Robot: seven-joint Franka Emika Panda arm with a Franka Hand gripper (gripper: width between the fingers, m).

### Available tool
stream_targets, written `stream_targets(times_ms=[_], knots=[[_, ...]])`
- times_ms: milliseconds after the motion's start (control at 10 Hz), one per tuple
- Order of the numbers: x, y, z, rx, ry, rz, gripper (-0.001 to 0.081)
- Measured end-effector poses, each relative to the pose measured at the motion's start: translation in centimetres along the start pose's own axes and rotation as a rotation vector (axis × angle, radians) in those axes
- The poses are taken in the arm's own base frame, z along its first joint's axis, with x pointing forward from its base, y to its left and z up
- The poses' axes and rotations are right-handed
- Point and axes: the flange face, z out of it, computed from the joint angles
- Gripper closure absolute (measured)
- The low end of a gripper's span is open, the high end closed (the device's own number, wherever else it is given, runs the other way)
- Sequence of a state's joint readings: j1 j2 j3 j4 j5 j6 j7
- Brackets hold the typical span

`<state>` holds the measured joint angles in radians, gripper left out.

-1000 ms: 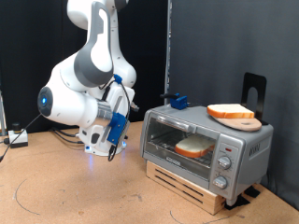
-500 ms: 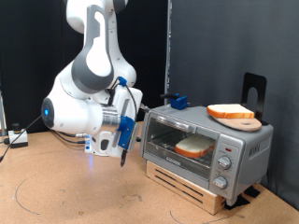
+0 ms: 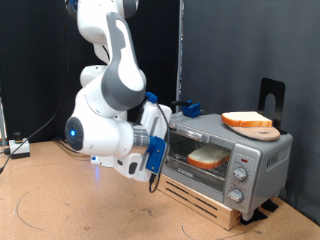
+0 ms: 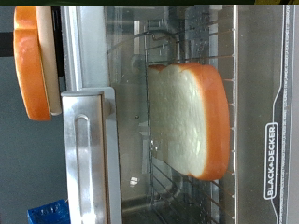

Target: Make a piece of toast with the oven

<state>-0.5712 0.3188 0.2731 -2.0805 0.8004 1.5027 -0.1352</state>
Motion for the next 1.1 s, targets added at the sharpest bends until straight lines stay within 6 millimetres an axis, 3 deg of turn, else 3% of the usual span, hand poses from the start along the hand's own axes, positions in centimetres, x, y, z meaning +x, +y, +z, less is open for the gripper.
stream_targets(times_ms=[300,600,900,1100], knots=[[-0.9,-0.2,0.2,0.018,-0.14,-0.032,-0.0001],[2.8,-1.8,0.7,0.007,-0.104,-0.131,-0.0001],[7.0,-4.4,1.7,0.143,0.146,-0.114,-0.0001],[7.5,-4.6,2.1,0.167,0.18,-0.094,-0.0001]])
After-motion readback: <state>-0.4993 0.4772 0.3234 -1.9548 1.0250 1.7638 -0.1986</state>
